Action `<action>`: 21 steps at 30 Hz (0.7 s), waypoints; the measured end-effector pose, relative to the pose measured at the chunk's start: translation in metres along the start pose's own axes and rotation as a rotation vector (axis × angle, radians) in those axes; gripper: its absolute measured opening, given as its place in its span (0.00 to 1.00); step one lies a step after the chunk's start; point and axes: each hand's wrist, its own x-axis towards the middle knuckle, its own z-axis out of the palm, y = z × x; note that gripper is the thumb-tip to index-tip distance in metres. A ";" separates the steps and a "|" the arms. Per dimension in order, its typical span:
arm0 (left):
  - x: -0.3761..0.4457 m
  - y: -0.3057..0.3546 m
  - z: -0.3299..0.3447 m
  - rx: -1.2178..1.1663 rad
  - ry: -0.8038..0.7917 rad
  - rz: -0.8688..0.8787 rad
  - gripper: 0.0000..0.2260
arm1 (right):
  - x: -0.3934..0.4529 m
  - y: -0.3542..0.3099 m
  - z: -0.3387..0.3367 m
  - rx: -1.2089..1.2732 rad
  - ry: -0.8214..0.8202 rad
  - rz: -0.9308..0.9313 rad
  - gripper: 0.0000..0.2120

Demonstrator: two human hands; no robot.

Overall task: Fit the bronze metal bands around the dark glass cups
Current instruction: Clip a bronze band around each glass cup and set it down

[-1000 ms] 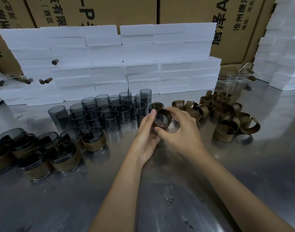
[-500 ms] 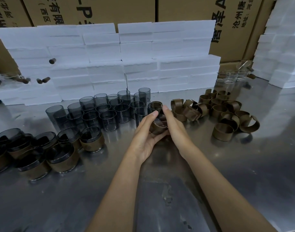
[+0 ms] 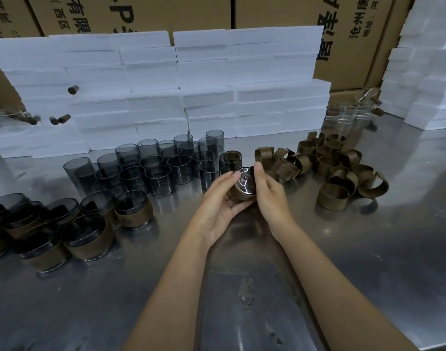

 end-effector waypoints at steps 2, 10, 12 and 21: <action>0.000 -0.001 0.002 0.029 0.027 0.003 0.20 | -0.002 0.001 0.002 -0.013 -0.012 -0.015 0.21; -0.004 0.002 0.017 -0.053 0.101 0.001 0.13 | 0.002 -0.003 0.005 0.313 0.043 0.231 0.11; -0.004 -0.003 0.024 0.019 0.112 0.004 0.14 | 0.001 -0.003 0.004 0.358 0.069 0.266 0.14; -0.002 -0.013 0.028 0.250 0.208 0.033 0.21 | -0.008 -0.009 -0.001 0.370 0.163 0.285 0.21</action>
